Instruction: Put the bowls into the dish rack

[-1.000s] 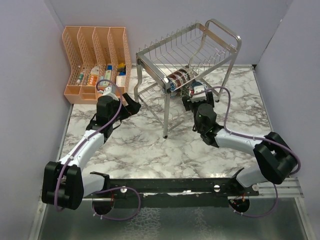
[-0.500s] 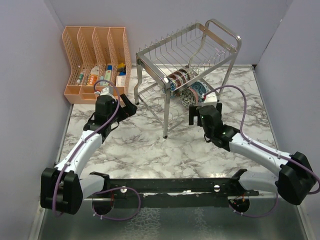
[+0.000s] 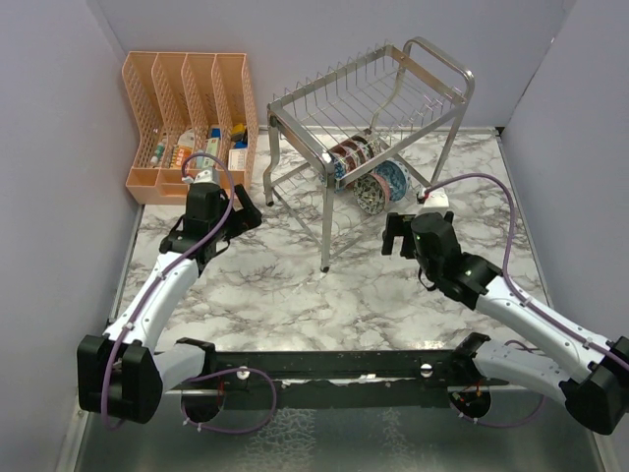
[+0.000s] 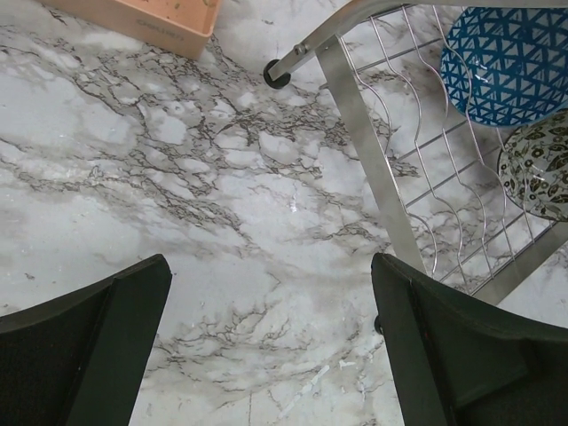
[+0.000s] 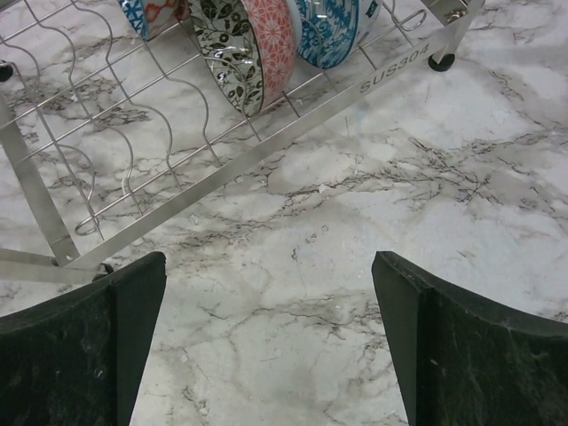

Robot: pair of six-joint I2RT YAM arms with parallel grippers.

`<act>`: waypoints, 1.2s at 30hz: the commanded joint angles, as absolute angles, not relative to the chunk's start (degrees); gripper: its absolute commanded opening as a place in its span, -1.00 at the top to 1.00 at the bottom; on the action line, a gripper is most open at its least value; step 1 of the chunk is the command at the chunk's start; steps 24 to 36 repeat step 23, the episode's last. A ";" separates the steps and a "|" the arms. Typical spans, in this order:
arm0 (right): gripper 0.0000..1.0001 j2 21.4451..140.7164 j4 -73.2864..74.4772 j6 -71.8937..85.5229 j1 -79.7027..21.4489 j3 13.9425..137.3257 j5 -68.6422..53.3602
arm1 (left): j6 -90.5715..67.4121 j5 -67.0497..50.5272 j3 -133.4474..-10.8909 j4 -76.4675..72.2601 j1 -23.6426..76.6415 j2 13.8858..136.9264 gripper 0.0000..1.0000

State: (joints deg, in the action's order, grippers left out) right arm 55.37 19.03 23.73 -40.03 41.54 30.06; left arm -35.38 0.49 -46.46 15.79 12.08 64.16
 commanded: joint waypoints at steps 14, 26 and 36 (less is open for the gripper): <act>-0.99 54.50 25.53 25.98 -40.25 45.15 25.59 | -33.27 4.26 -49.25 21.23 11.94 62.15 -0.99; -0.99 53.48 25.49 25.63 -40.25 45.19 25.72 | -31.49 3.45 -48.90 20.57 11.95 60.91 -0.99; -0.99 53.48 25.49 25.63 -40.25 45.19 25.72 | -31.49 3.45 -48.90 20.57 11.95 60.91 -0.99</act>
